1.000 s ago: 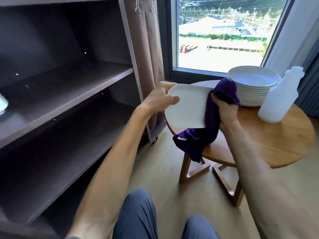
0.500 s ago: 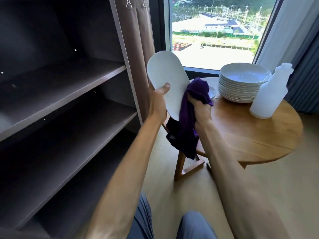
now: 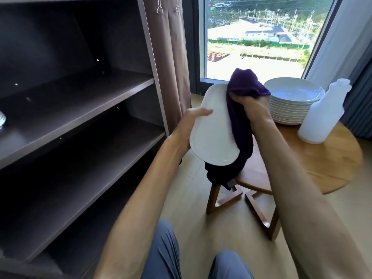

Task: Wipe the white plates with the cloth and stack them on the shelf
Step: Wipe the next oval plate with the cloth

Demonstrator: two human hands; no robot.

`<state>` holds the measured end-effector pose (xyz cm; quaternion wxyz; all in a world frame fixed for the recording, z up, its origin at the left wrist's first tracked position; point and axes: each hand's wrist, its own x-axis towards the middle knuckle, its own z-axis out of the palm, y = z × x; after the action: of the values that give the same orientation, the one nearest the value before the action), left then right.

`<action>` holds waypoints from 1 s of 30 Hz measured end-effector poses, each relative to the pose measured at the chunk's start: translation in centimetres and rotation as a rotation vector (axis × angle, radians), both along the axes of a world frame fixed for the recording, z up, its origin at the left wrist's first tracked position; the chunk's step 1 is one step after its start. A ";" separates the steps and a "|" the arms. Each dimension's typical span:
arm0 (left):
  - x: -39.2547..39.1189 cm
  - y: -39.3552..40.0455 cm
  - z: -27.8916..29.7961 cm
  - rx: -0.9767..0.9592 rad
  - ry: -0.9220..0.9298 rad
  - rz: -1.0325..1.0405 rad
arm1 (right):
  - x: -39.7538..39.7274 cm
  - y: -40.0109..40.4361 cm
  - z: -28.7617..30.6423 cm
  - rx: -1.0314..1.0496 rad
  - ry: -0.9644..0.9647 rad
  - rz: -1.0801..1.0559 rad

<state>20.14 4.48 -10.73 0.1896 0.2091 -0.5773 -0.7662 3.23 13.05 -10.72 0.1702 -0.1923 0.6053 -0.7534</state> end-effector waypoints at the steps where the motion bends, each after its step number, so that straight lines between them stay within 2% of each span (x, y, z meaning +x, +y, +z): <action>1: 0.1 -0.2 -0.7 0.084 0.150 0.020 | -0.1 -0.1 -0.4 -0.042 -0.074 -0.050; 3: 0.3 0.5 -2.1 0.225 0.409 0.094 | -0.2 -0.3 -1.4 -0.120 -0.227 -0.156; 4: 0.0 1.2 -2.8 0.253 0.453 0.154 | 0.1 -0.5 -1.9 -0.154 -0.307 -0.216; 7: -1.4 3.2 -3.5 0.257 0.340 0.351 | 1.3 -1.4 -4.1 -0.259 -0.473 -0.347; 10: -1.9 2.3 -2.8 0.192 0.303 0.408 | 1.9 -1.2 -5.6 -0.252 -0.475 -0.316; 14: -0.8 0.7 -2.6 -0.030 0.288 0.270 | 0.0 0.2 -5.0 -0.127 -0.282 -0.178; 21: -0.4 0.6 -0.8 -0.028 0.258 0.229 | 0.3 -0.3 -2.4 0.253 0.206 -0.086; 25: -1.6 1.9 -1.4 0.033 0.273 0.234 | 3.6 -1.8 -2.0 0.409 0.541 -0.159; 27: -2.2 2.6 -1.8 0.043 0.313 0.280 | 5.6 -2.9 -2.5 0.340 0.691 -0.096; 30: -2.4 2.9 -2.1 0.050 0.338 0.415 | 7.1 -3.5 -2.9 0.183 0.705 0.031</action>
<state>17.77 7.35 -12.81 0.4311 0.1969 -0.4633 -0.7488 10.36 9.59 -13.62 -0.0210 -0.4336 0.6888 -0.5806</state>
